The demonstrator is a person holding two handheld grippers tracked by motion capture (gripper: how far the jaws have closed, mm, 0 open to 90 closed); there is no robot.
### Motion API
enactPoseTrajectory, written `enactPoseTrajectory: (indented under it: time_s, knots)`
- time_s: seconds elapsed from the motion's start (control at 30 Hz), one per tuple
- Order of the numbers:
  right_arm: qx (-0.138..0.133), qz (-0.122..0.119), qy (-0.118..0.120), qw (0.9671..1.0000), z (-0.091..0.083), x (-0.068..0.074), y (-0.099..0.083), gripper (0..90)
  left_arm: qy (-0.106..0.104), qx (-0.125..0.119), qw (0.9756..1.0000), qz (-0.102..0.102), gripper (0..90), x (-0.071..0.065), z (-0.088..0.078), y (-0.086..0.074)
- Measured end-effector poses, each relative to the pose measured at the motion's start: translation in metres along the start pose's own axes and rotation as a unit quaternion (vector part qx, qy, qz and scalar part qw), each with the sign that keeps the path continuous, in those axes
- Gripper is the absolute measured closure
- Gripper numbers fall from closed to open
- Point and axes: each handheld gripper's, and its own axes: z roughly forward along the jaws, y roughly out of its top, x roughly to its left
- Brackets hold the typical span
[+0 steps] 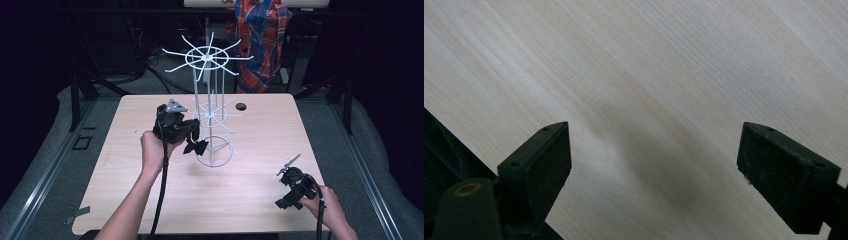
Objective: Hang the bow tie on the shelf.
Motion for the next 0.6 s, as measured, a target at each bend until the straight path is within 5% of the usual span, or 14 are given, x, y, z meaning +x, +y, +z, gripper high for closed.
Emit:
enactPoseTrajectory:
  time_s: [0.13,0.6]
  knots:
    - [-0.002,0.002,-0.001,1.0,0.0,0.0,0.0,14.0,0.008,0.003,0.9999,0.012,79.7,-0.002,-0.003,0.001]
    - [-0.004,0.004,-0.002,1.0,0.0,0.0,0.0,13.9,0.005,-0.001,1.0,0.005,68.7,0.001,-0.018,-0.007]
